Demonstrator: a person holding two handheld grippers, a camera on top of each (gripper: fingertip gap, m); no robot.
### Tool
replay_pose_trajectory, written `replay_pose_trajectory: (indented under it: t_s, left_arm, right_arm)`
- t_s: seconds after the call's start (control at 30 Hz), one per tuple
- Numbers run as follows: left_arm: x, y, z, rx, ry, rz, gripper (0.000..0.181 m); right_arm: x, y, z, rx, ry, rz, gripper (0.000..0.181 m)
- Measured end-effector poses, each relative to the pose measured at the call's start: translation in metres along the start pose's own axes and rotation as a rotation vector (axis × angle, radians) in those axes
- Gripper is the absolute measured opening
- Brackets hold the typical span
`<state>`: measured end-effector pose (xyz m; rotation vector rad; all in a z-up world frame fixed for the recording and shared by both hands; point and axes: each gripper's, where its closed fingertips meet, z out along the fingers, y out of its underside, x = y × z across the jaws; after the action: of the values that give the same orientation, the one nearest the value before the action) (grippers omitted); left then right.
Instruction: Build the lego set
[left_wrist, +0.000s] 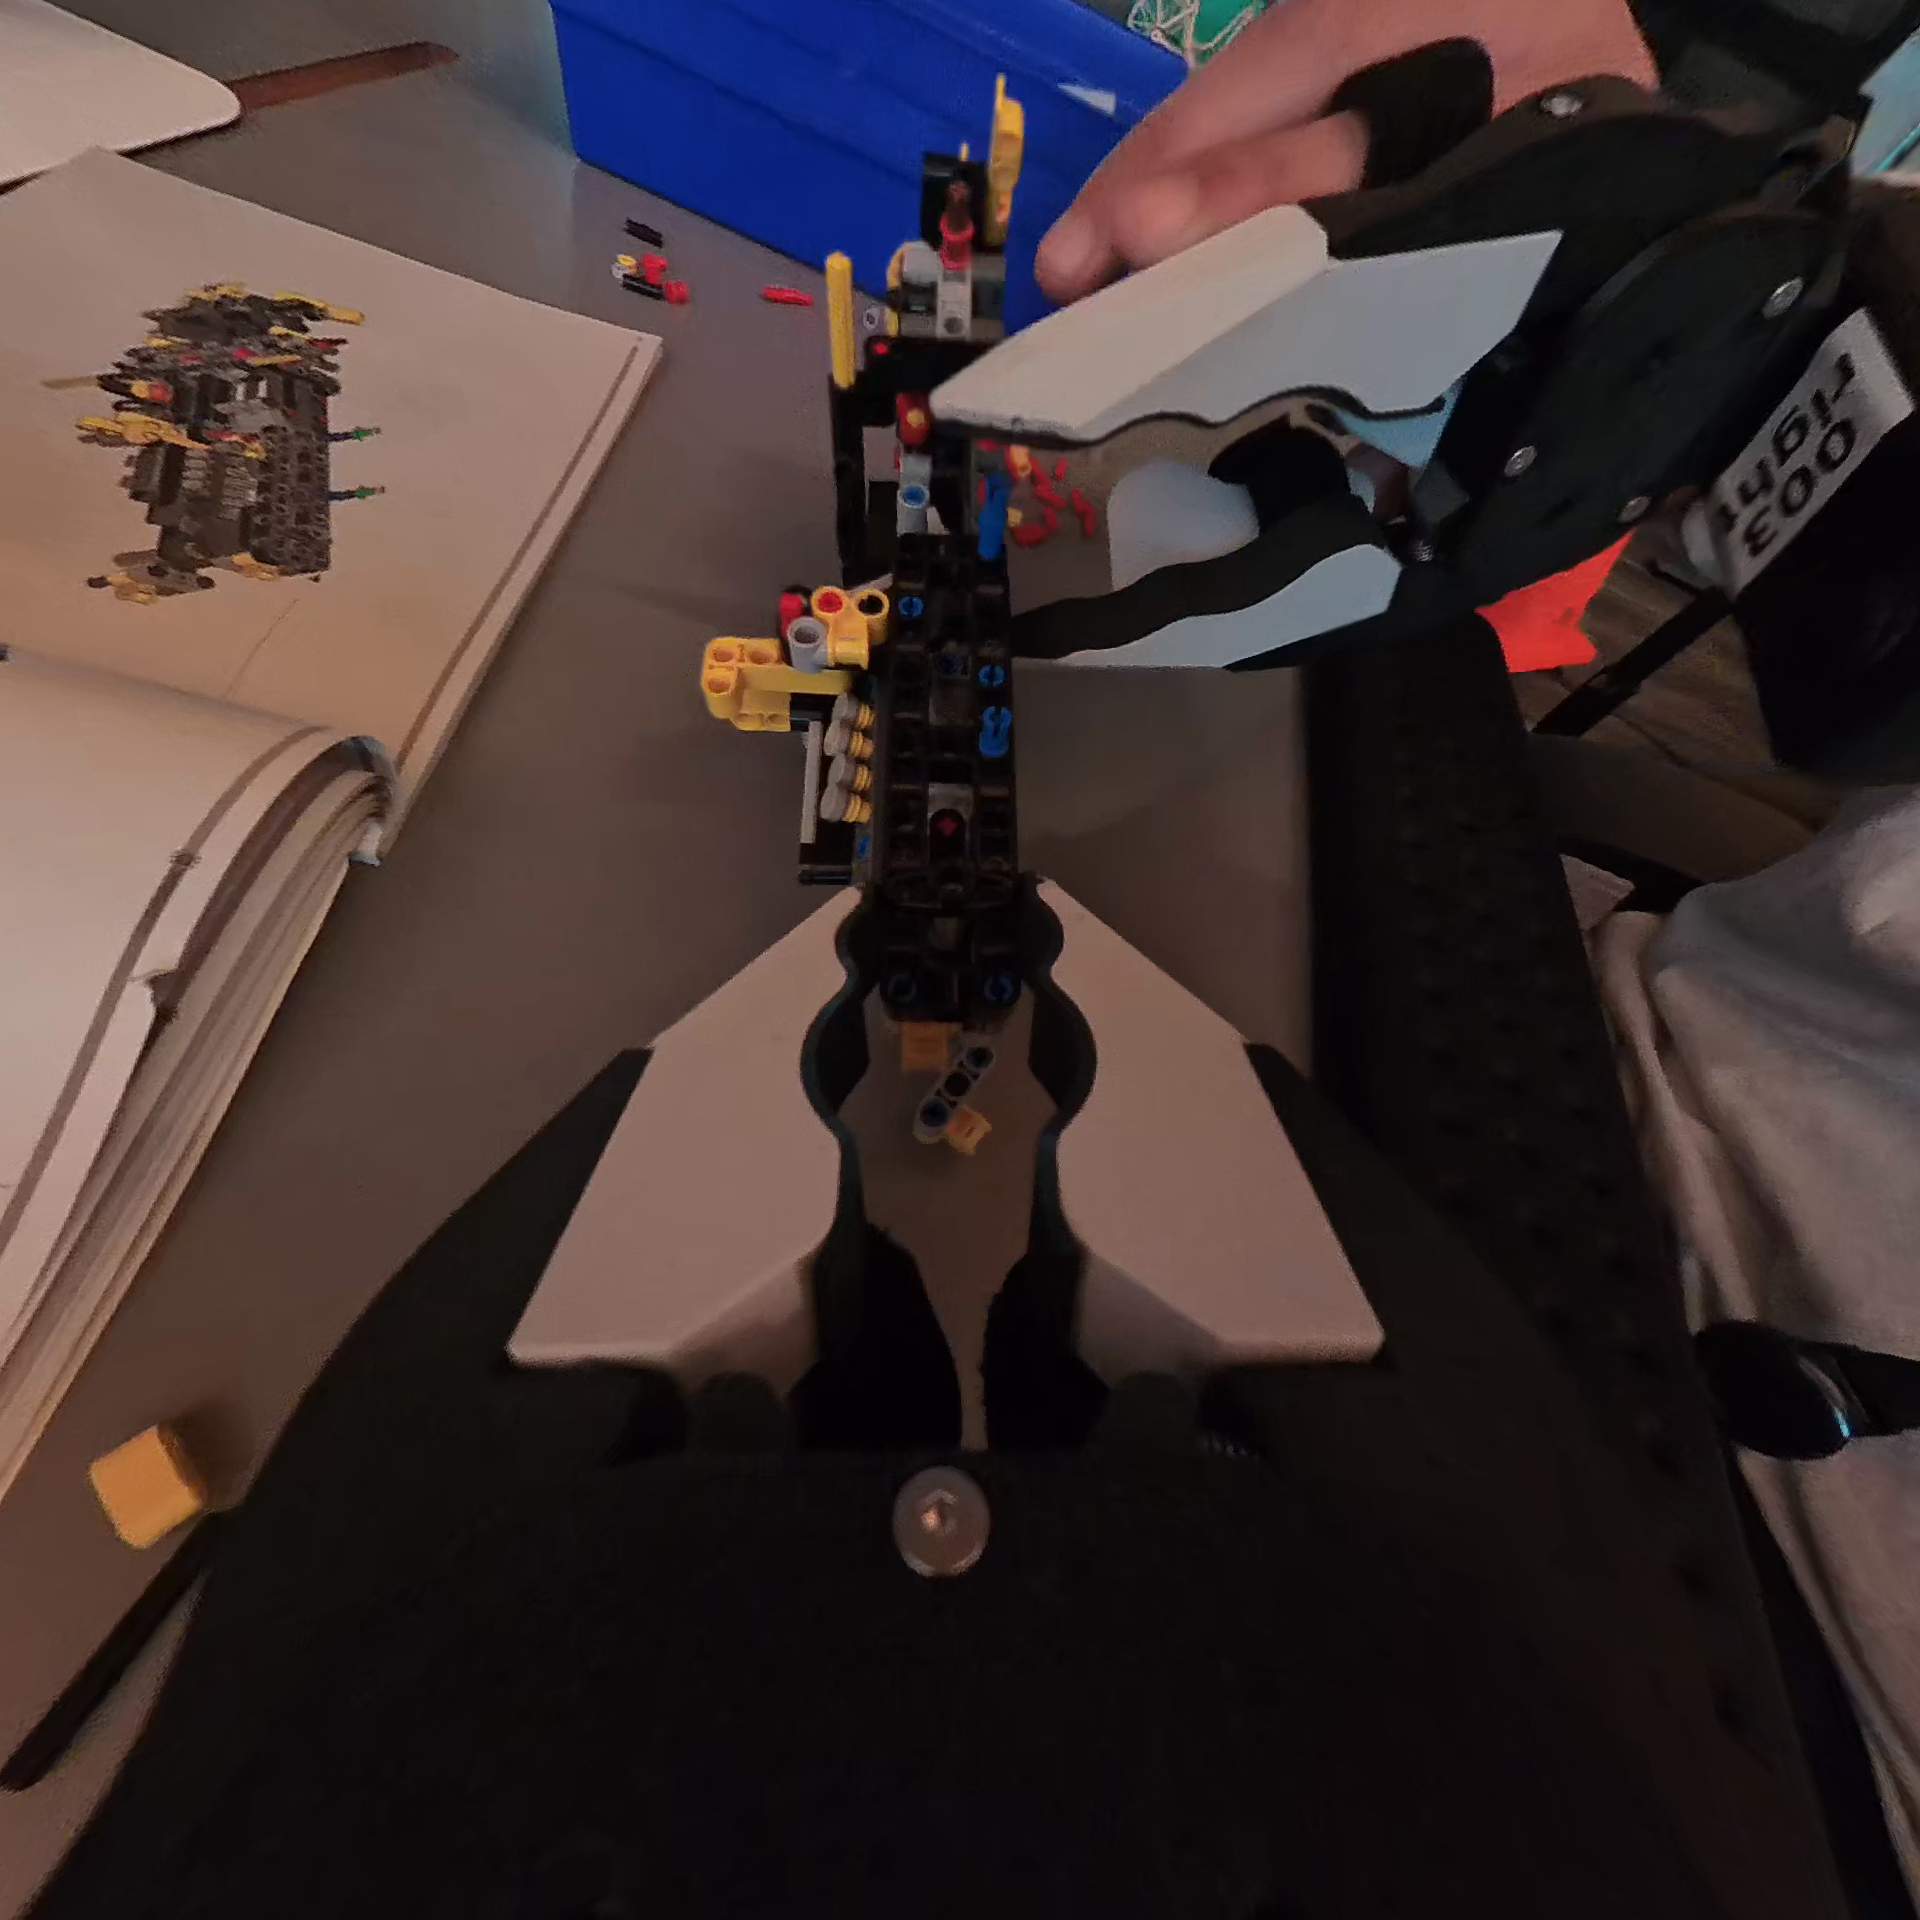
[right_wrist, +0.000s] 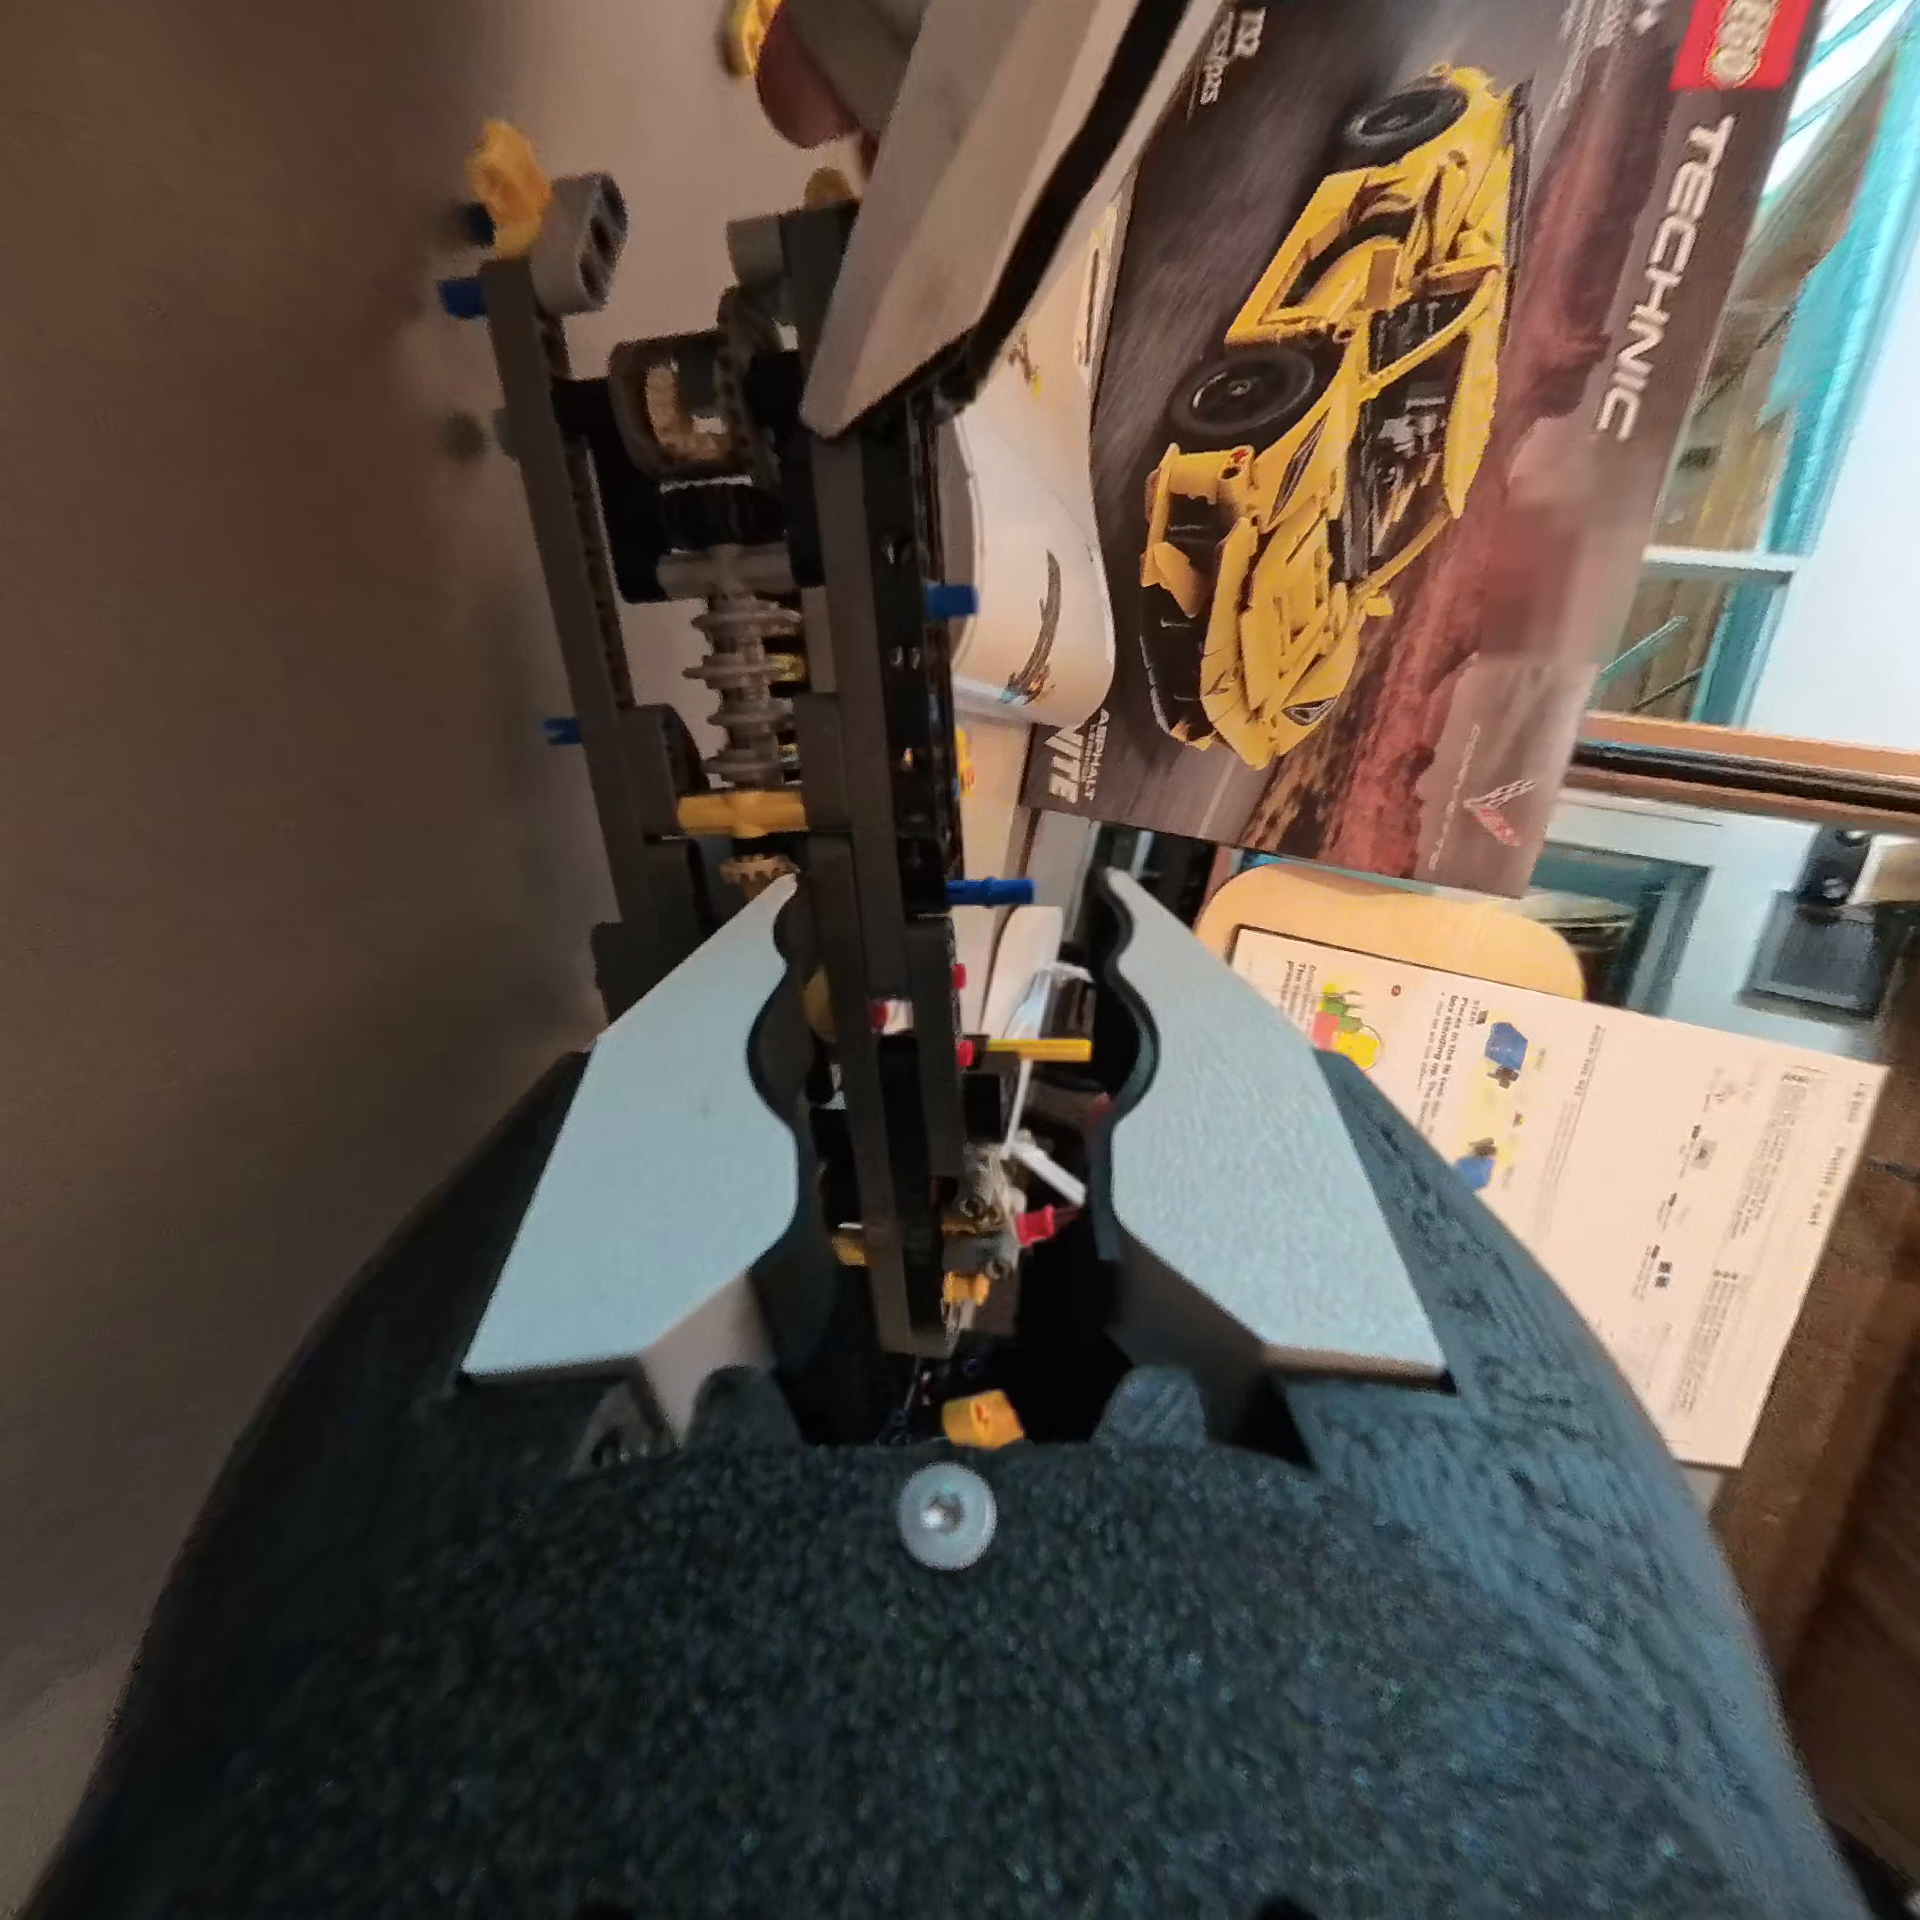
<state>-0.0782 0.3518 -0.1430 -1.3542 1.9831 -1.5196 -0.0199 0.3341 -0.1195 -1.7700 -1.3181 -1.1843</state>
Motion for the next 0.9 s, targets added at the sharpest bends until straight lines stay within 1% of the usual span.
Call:
replay_pose_trajectory:
  t_s: [0.07, 0.13, 0.17, 0.2, 0.23, 0.27, 0.33, 0.37, 0.43, 0.53, 0.67, 0.77, 0.9]
  left_arm:
    - [0.001, 0.0, 0.0, 0.001, -0.005, 0.017, 0.027]
    - [0.001, 0.0, 0.001, -0.002, -0.007, 0.013, 0.027]
    - [0.001, 0.0, 0.001, -0.001, -0.009, 0.014, 0.027]
    - [0.001, 0.0, 0.001, 0.0, -0.007, 0.011, 0.027]
    - [0.001, 0.0, 0.001, 0.0, -0.006, 0.009, 0.027]
    - [0.001, 0.0, 0.001, -0.001, -0.006, 0.01, 0.027]
    - [0.001, 0.0, 0.001, 0.001, -0.005, 0.007, 0.027]
    - [0.0, -0.001, 0.002, 0.003, -0.004, 0.001, 0.027]
    - [0.0, -0.001, 0.002, 0.007, -0.001, -0.011, 0.027]
    - [0.001, 0.0, 0.002, 0.004, -0.001, -0.004, 0.027]
    - [0.001, 0.0, 0.002, -0.001, -0.007, 0.004, 0.027]
    - [0.0, 0.0, 0.002, -0.002, -0.012, 0.007, 0.027]
    - [0.0, -0.001, 0.002, 0.006, -0.01, 0.012, 0.027]
  right_arm:
    - [-0.003, 0.001, -0.002, -0.038, -0.051, 0.025, 0.049]
    - [-0.007, 0.003, -0.006, -0.061, -0.117, 0.036, 0.047]
    - [-0.006, 0.008, -0.008, -0.097, -0.128, 0.041, 0.048]
    - [-0.001, 0.013, -0.01, -0.123, -0.109, 0.023, 0.049]
    - [0.002, 0.013, -0.012, -0.12, -0.101, 0.015, 0.049]
    - [0.005, 0.004, -0.014, -0.084, -0.1, 0.048, 0.049]
    - [-0.001, -0.031, -0.016, 0.055, -0.141, 0.143, 0.047]
    - [-0.001, -0.043, -0.013, 0.096, -0.111, 0.141, 0.042]
    - [-0.001, -0.046, -0.002, 0.095, -0.021, 0.063, 0.038]
    - [-0.011, -0.048, 0.009, 0.104, -0.022, 0.063, 0.036]
    - [-0.007, -0.046, 0.012, 0.098, 0.004, 0.026, 0.025]
    - [-0.007, -0.045, 0.012, 0.1, -0.019, 0.02, 0.024]
    - [-0.007, -0.045, 0.013, 0.109, -0.023, 0.063, 0.023]
